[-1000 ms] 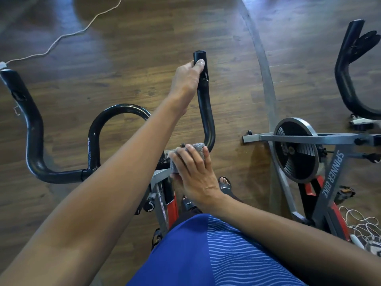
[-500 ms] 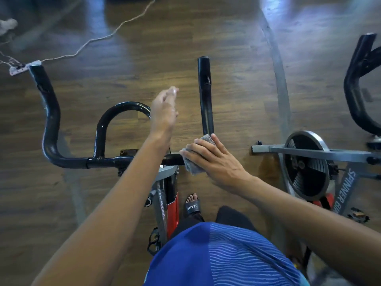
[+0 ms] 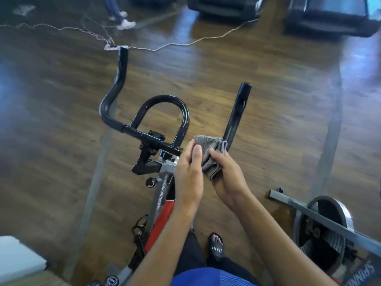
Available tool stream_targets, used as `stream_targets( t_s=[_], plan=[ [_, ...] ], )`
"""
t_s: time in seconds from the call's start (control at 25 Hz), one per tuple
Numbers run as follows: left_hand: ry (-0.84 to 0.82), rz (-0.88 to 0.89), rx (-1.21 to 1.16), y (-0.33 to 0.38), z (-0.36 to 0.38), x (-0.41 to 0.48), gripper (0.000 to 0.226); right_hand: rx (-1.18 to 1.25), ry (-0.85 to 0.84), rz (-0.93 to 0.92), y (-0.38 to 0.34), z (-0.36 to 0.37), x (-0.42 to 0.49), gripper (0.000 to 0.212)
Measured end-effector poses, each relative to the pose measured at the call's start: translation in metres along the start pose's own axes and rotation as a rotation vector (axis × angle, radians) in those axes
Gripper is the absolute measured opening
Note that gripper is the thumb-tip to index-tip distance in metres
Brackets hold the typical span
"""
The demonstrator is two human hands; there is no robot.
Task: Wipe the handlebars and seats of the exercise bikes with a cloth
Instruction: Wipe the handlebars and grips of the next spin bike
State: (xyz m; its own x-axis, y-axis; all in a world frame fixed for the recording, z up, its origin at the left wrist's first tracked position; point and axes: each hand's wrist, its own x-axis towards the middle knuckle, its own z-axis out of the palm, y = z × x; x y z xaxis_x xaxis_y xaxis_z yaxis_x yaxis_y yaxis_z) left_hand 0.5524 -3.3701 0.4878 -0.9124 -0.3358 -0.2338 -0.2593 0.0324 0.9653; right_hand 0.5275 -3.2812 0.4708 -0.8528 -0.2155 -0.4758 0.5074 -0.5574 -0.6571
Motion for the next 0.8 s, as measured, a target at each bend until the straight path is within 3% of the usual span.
stream_targets(
  t_s=[0.12,0.24,0.32,0.44,0.56,0.64,0.72,0.8],
  plan=[
    [-0.007,-0.010,0.078,0.003,-0.007,-0.006,0.046,0.179,-0.022,0.136,-0.004,0.005,-0.010,0.035],
    [-0.029,-0.003,0.228,0.011,-0.019,-0.006,0.046,0.156,-0.036,0.154,-0.005,0.010,-0.018,0.038],
    [-0.129,0.008,0.328,0.012,-0.020,-0.006,0.052,0.126,-0.027,0.135,0.000,0.015,-0.021,0.043],
    [-0.312,0.066,0.607,0.001,-0.020,-0.008,0.077,0.174,-0.082,0.162,0.006,0.022,-0.025,0.070],
    [-0.358,0.126,0.765,-0.015,-0.029,-0.007,0.083,0.229,-0.105,0.200,0.011,0.021,-0.027,0.075],
    [-0.446,0.123,0.606,-0.022,-0.040,-0.008,0.073,0.157,-0.113,0.176,0.019,0.018,-0.024,0.062],
    [-0.435,0.125,0.238,-0.026,-0.057,-0.003,0.050,-0.036,-0.057,0.077,0.022,0.018,-0.014,0.040],
    [-0.067,0.183,0.111,-0.032,-0.083,0.012,0.027,-0.398,0.044,-0.104,0.020,0.028,-0.003,0.027]
  ],
)
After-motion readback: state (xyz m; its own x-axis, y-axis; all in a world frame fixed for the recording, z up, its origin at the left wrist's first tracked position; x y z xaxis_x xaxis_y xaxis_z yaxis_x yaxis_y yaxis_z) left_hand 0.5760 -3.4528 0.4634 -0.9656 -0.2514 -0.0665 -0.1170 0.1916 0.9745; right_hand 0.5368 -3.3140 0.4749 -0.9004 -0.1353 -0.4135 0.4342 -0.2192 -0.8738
